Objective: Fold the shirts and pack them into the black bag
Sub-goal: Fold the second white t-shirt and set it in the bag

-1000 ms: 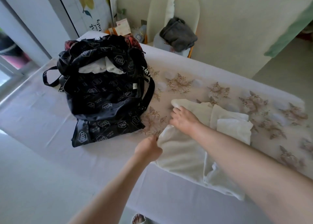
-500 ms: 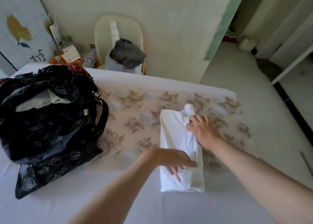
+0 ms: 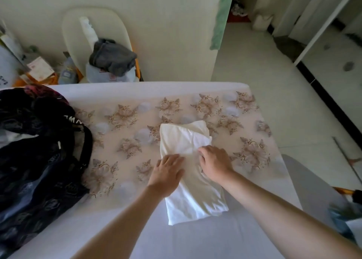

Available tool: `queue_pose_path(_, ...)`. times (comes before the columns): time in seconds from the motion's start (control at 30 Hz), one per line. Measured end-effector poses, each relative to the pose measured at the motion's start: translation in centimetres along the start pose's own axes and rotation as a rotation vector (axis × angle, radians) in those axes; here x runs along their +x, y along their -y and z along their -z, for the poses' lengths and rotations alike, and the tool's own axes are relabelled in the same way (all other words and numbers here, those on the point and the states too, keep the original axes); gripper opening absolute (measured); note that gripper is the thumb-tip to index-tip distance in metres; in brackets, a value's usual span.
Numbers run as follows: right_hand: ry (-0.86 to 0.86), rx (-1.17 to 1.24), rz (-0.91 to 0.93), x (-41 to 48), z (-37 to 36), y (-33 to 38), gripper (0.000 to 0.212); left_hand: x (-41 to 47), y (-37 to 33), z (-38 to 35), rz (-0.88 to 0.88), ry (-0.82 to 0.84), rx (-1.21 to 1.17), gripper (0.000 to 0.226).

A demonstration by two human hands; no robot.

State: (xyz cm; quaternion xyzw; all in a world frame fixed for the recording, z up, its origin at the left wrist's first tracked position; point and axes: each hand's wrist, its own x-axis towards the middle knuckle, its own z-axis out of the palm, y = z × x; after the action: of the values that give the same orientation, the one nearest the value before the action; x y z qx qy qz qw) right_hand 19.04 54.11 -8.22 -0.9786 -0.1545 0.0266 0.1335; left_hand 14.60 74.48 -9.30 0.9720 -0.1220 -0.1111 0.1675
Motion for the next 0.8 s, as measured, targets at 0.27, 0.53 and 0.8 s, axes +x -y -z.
queue_pose_path(0.27, 0.056, -0.023, -0.093, 7.8, 2.0, -2.3, 0.028, 10.0, 2.0, 5.1, -0.063, -0.151, 0.177, 0.049)
queue_pose_path(0.53, -0.143, 0.168, -0.109, 10.5, 2.7, -4.4, 0.018, 14.7, 2.6, 6.3, 0.043, -0.303, -0.229, 0.013)
queue_pose_path(0.8, 0.077, 0.037, -0.377, 7.0, 1.1, -2.1, 0.052, 15.1, 0.9, 1.9, 0.164, -0.304, -0.347, 0.015)
